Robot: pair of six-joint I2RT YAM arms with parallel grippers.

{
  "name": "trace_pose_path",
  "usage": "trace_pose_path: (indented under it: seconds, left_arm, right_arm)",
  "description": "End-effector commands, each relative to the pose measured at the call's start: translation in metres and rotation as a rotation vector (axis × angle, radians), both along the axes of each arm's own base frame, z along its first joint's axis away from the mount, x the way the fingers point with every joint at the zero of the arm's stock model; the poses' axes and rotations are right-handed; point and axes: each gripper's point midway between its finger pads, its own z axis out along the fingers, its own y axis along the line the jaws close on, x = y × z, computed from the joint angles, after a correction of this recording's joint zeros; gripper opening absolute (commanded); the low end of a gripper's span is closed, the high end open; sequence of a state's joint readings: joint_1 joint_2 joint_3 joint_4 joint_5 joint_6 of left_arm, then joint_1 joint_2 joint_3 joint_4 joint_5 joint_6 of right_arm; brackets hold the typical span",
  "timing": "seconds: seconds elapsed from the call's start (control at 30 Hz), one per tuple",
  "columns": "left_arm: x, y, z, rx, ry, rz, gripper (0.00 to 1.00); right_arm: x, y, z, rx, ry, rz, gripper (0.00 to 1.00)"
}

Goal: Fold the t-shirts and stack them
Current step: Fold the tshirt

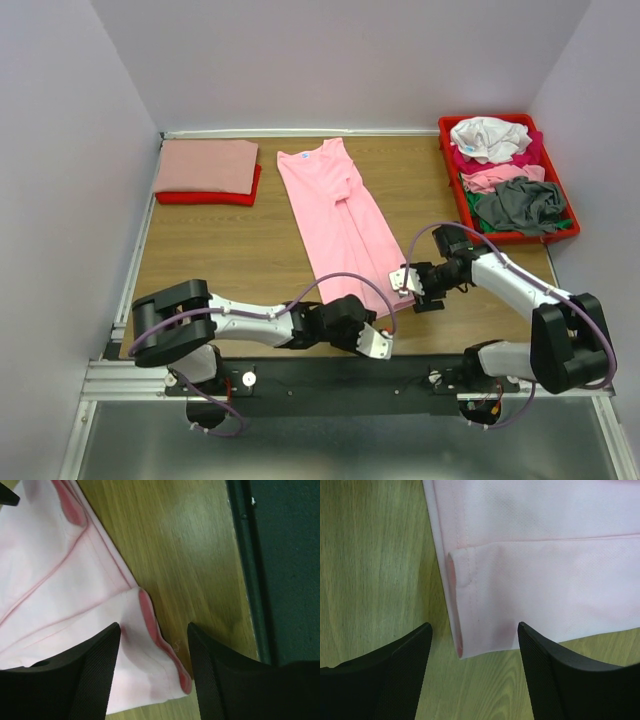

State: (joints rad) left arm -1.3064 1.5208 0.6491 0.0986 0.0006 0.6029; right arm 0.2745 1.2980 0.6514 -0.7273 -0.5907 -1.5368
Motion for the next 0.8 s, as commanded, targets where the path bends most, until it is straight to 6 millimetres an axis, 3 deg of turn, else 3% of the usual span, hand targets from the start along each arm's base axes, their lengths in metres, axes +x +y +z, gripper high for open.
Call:
trace_pose_path:
  seconds: [0.0,0.13,0.3,0.37,0.43,0.5,0.6,0.67,0.77]
  left_arm:
    - [0.008,0.01,-0.021,0.074,0.025,0.019,0.59]
    - [0.014,0.014,-0.025,0.088,0.033,0.032,0.52]
    - [0.009,0.016,-0.03,0.102,0.064,0.017,0.45]
    - [0.007,0.016,-0.032,0.11,0.074,0.011,0.36]
    - [0.006,0.017,-0.035,0.124,0.079,0.007,0.12]
    - [0.005,0.017,-0.037,0.127,0.086,0.002,0.07]
    - [0.003,0.019,-0.036,0.125,0.088,-0.007,0.0]
    - [0.002,0.019,-0.034,0.119,0.085,-0.013,0.0]
    - [0.002,0.021,-0.029,0.103,0.078,-0.02,0.0]
  right_arm:
    - [0.003,-0.003,-0.006,-0.011,-0.005,-0.022,0.75]
    - [0.002,-0.005,-0.011,-0.021,0.013,-0.039,0.69]
    - [-0.004,-0.008,-0.021,-0.039,0.037,-0.042,0.51]
    - [-0.007,-0.01,-0.025,-0.045,0.044,-0.044,0.45]
    - [-0.01,-0.01,-0.027,-0.045,0.054,-0.047,0.39]
    - [-0.011,-0.01,-0.028,-0.043,0.062,-0.052,0.37]
    - [-0.01,-0.007,-0.027,-0.028,0.09,-0.083,0.26]
    - [-0.009,-0.004,-0.025,-0.014,0.097,-0.095,0.0]
    - [-0.009,0.0,-0.019,0.009,0.094,-0.104,0.0]
